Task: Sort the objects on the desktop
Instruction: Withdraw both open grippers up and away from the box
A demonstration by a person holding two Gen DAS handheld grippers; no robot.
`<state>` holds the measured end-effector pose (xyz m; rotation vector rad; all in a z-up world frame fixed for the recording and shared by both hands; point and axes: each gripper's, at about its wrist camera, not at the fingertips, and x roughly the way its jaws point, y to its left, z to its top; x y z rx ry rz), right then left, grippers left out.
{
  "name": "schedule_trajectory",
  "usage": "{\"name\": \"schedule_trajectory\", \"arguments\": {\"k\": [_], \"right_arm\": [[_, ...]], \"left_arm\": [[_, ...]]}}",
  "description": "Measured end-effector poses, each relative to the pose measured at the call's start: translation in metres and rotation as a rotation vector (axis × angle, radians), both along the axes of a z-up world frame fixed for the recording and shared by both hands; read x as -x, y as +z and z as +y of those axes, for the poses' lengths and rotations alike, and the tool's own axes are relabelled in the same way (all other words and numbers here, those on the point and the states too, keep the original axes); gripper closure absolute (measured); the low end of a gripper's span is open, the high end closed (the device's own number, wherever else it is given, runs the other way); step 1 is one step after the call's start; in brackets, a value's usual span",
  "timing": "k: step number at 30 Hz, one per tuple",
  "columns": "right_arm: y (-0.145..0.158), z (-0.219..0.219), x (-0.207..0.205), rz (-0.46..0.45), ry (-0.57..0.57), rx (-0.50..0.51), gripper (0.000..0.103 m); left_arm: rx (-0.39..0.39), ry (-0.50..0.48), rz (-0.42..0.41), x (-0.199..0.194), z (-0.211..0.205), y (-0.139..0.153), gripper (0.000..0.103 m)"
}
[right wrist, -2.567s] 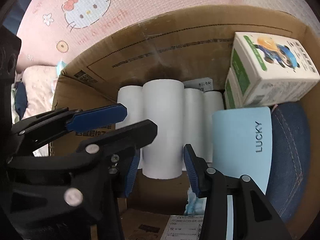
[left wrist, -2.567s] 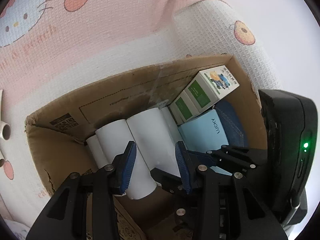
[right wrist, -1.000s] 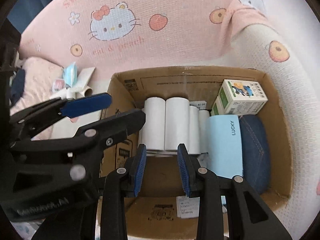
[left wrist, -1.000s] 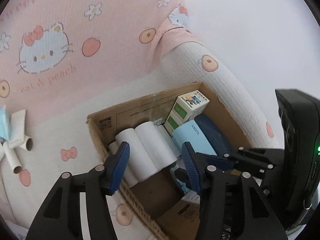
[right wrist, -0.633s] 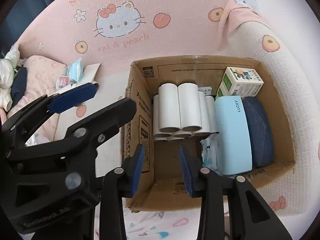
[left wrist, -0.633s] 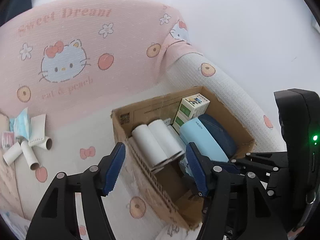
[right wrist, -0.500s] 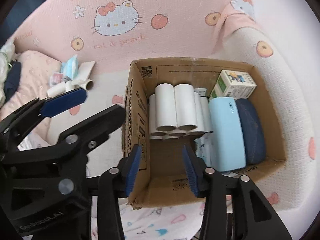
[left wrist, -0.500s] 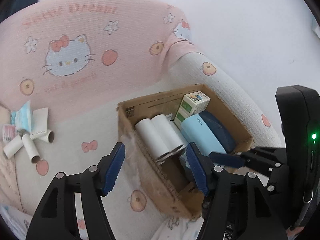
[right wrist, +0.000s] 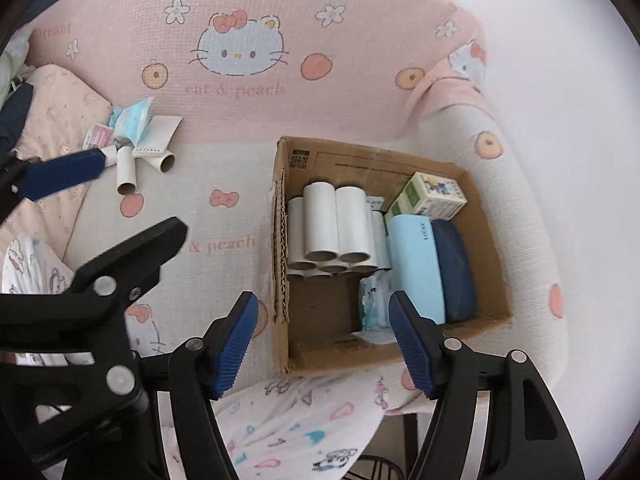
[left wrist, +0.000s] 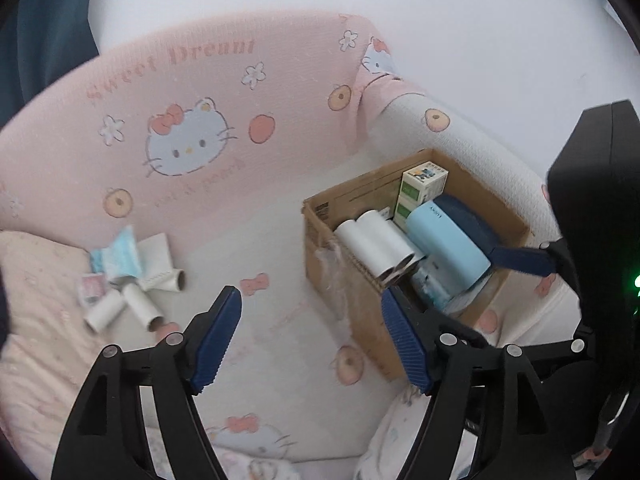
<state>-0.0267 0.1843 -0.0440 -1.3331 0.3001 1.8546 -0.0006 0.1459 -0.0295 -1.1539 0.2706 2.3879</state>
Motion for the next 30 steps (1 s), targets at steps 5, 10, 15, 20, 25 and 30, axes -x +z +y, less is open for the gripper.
{"name": "schedule_trajectory", "arguments": {"k": [5, 10, 15, 20, 25, 30], "right_arm": [[0.016, -0.028, 0.008, -0.035, 0.029, -0.07, 0.037], [0.034, -0.049, 0.012, -0.01, 0.052, -0.113, 0.036], [0.049, -0.063, 0.011, 0.002, 0.068, -0.158, 0.035], [0.061, -0.069, 0.005, 0.043, 0.068, -0.182, 0.03], [0.065, -0.072, -0.003, 0.079, 0.06, -0.177, 0.029], [0.063, -0.069, -0.014, 0.101, 0.03, -0.16, 0.029]], "left_arm": [[0.131, -0.012, 0.085, -0.019, -0.009, 0.021, 0.026], [0.086, 0.011, 0.046, -0.027, -0.029, 0.037, 0.026], [0.033, 0.034, 0.002, -0.03, -0.043, 0.048, 0.026], [0.025, 0.023, 0.02, -0.04, -0.042, 0.058, 0.026], [0.014, 0.004, 0.025, -0.044, -0.034, 0.062, 0.026], [0.023, -0.011, 0.018, -0.048, -0.024, 0.061, 0.026]]}}
